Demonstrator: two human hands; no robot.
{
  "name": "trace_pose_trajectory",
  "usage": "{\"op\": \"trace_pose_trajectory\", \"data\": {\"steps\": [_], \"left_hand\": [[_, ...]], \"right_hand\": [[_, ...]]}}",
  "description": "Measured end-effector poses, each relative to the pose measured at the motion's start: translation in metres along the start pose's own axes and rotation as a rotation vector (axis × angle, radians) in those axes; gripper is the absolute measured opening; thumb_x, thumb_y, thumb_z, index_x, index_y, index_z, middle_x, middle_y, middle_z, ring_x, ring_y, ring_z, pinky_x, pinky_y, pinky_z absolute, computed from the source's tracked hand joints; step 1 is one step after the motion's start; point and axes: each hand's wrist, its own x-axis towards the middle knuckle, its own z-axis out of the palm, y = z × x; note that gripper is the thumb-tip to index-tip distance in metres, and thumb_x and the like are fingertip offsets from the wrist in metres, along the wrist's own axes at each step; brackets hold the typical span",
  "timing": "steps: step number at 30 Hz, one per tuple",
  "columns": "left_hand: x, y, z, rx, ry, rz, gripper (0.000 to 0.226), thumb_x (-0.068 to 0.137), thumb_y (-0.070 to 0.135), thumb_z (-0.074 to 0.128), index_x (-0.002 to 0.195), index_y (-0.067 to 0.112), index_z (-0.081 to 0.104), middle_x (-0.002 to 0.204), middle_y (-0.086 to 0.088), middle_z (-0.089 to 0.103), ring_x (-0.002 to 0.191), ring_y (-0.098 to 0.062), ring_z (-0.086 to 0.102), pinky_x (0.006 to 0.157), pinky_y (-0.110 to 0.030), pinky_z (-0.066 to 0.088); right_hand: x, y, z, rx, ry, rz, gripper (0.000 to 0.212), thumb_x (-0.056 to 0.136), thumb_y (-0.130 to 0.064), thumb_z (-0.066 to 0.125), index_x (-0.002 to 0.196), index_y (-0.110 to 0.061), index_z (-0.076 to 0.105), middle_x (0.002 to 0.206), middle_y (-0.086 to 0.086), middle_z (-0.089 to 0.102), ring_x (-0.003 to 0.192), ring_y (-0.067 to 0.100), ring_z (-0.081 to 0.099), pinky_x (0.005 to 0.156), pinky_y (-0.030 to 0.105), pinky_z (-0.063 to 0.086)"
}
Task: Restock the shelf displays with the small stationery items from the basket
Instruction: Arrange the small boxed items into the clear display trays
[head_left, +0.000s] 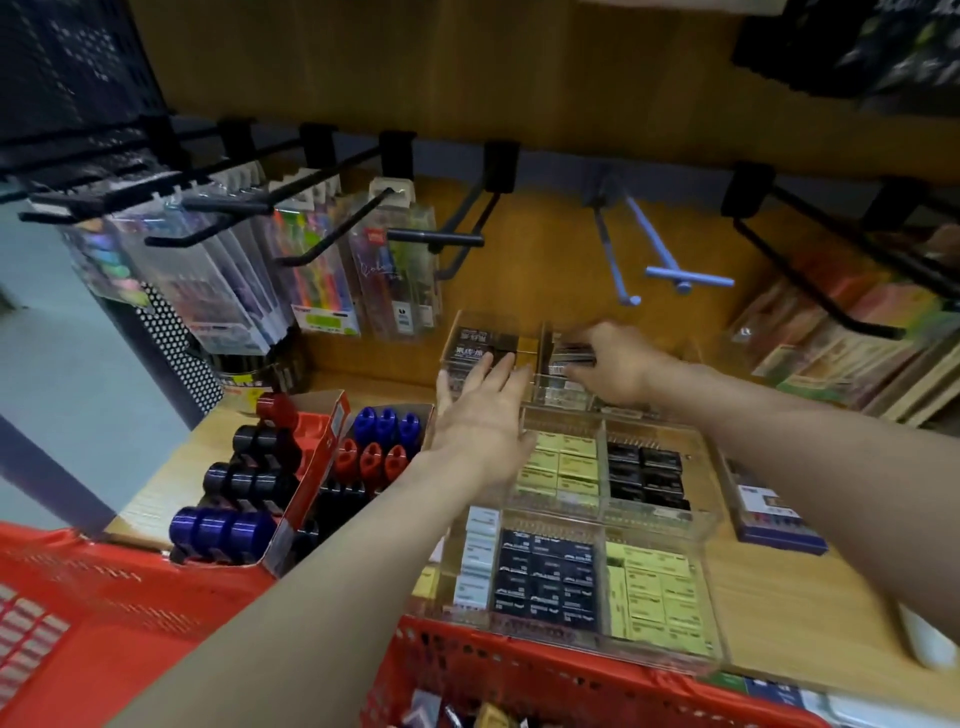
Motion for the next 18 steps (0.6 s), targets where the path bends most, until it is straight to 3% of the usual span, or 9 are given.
{"op": "trace_pose_trajectory", "data": {"steps": [5, 8, 10, 15, 18], "left_hand": [[-0.003, -0.003, 0.001, -0.021, -0.004, 0.017, 0.079, 0.094, 0.038, 0.057, 0.156, 0.032, 0.009, 0.165, 0.009, -0.002, 0.151, -0.013, -0.010, 0.119, -0.056, -0.010], [-0.002, -0.002, 0.001, -0.037, -0.024, 0.007, 0.080, 0.094, 0.038, 0.058, 0.156, 0.033, 0.008, 0.165, 0.011, -0.004, 0.151, -0.012, -0.011, 0.119, -0.056, -0.011], [-0.001, -0.002, -0.001, -0.043, -0.041, -0.001, 0.081, 0.094, 0.037, 0.059, 0.156, 0.034, 0.008, 0.165, 0.011, -0.005, 0.151, -0.012, -0.012, 0.119, -0.055, -0.011], [0.002, -0.003, -0.002, -0.043, -0.061, -0.013, 0.082, 0.092, 0.038, 0.060, 0.156, 0.035, 0.008, 0.165, 0.013, -0.004, 0.151, -0.012, -0.011, 0.119, -0.056, -0.011], [0.003, -0.002, -0.002, -0.050, -0.065, -0.022, 0.083, 0.091, 0.038, 0.061, 0.156, 0.035, 0.010, 0.165, 0.013, -0.003, 0.151, -0.011, -0.010, 0.118, -0.055, -0.010]], "right_hand": [[0.001, -0.001, -0.003, 0.079, -0.073, 0.010, 0.044, 0.096, -0.035, 0.057, 0.138, -0.021, 0.054, 0.140, 0.002, 0.055, 0.126, 0.025, 0.052, 0.103, 0.035, 0.045], [-0.014, 0.002, 0.009, -0.061, -0.098, -0.040, 0.051, 0.100, -0.042, 0.042, 0.149, -0.027, 0.037, 0.159, 0.001, 0.027, 0.146, 0.032, 0.022, 0.117, 0.058, 0.019], [-0.027, 0.006, 0.018, -0.088, -0.038, -0.089, 0.053, 0.100, -0.040, 0.039, 0.152, -0.029, 0.030, 0.163, -0.004, 0.013, 0.150, 0.029, 0.008, 0.114, 0.064, 0.008], [-0.046, 0.011, 0.029, -0.054, 0.029, -0.117, 0.062, 0.096, -0.034, 0.047, 0.154, -0.027, 0.025, 0.161, -0.006, 0.021, 0.148, 0.023, 0.013, 0.112, 0.065, 0.011], [-0.045, 0.005, 0.027, 0.011, 0.083, -0.080, 0.054, 0.095, -0.036, 0.049, 0.148, -0.026, 0.040, 0.154, -0.004, 0.035, 0.144, 0.026, 0.021, 0.110, 0.063, 0.018]]}}
